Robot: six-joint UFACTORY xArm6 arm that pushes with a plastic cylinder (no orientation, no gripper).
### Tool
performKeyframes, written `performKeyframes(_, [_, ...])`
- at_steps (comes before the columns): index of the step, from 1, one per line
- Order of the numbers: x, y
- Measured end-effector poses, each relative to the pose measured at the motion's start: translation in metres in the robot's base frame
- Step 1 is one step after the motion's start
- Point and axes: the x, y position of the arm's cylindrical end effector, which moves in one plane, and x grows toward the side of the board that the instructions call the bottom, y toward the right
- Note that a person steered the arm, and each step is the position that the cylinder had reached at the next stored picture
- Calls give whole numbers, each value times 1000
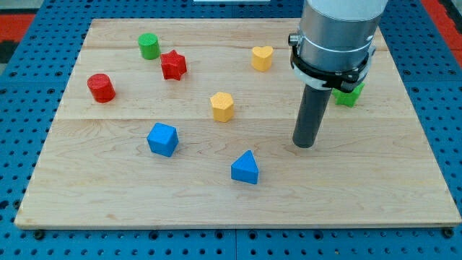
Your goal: Push the red star to the top center of the board
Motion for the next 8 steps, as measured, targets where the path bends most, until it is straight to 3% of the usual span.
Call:
performKeyframes(4, [13,-25])
performKeyframes(5, [36,-77])
performKeyframes(6, [30,-139])
performKeyframes(8, [-71,-179])
